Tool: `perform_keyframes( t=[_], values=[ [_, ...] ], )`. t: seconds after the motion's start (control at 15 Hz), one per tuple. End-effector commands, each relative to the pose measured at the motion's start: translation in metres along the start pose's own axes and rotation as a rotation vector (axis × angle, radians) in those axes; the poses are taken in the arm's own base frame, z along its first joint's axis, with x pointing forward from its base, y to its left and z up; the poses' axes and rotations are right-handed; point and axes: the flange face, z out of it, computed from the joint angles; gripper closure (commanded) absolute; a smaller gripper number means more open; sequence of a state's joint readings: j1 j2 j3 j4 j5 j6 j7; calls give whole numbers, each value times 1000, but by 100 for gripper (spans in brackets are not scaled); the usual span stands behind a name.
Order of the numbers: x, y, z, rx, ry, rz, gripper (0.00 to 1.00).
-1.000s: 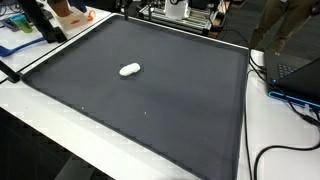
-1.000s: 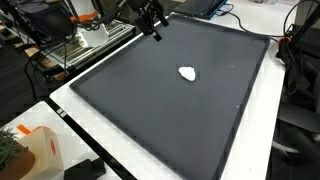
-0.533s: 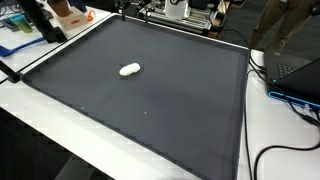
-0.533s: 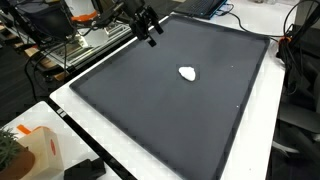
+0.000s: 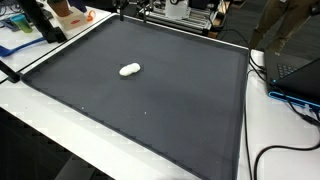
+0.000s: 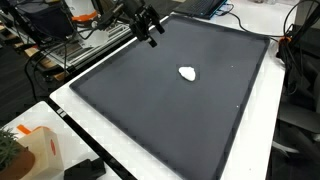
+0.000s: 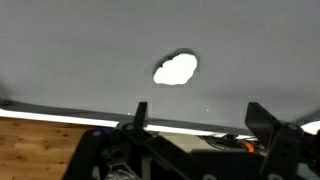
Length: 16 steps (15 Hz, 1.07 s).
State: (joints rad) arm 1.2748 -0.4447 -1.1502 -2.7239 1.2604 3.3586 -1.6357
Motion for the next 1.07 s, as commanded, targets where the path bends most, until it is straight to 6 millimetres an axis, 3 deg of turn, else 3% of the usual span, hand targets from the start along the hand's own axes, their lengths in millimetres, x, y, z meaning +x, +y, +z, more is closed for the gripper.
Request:
perform_keyframes(
  t=[0.0, 0.2, 0.53, 0.87, 0.93, 1.0],
  values=[
    [22, 17, -15, -38, 119, 25, 0],
    [24, 16, -8, -71, 176, 3, 0],
    [-10, -2, 42, -16, 185, 2, 0],
    [-40, -5, 87, 20, 197, 42, 0],
    [-44, -6, 92, 31, 188, 52, 0],
    [-36, -4, 78, 13, 170, 11, 0]
  ],
)
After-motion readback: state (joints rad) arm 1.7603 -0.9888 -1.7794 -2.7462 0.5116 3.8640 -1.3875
